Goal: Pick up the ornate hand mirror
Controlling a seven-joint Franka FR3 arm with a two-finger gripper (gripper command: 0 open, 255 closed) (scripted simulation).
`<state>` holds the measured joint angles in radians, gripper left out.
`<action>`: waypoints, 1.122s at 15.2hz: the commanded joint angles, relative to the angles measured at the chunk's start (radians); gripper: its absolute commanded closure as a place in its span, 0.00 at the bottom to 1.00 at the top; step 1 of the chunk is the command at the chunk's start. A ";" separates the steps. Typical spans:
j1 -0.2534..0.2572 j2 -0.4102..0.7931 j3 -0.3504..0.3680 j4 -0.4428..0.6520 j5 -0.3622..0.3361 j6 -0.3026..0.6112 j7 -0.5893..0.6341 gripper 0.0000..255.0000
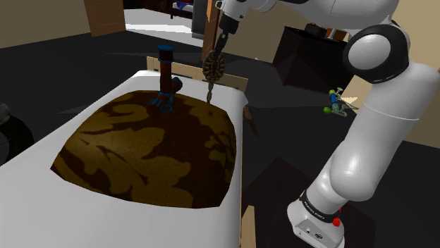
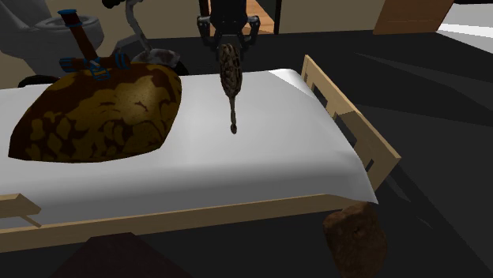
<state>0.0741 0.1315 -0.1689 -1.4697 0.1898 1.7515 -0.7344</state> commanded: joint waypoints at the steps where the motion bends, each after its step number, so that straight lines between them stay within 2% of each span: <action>1: -0.001 0.006 0.000 0.019 0.000 -0.015 0.003 1.00; 15: -0.021 0.102 -0.006 0.347 0.018 -0.247 0.028 1.00; 17: -0.022 0.103 -0.005 0.351 0.018 -0.250 0.028 1.00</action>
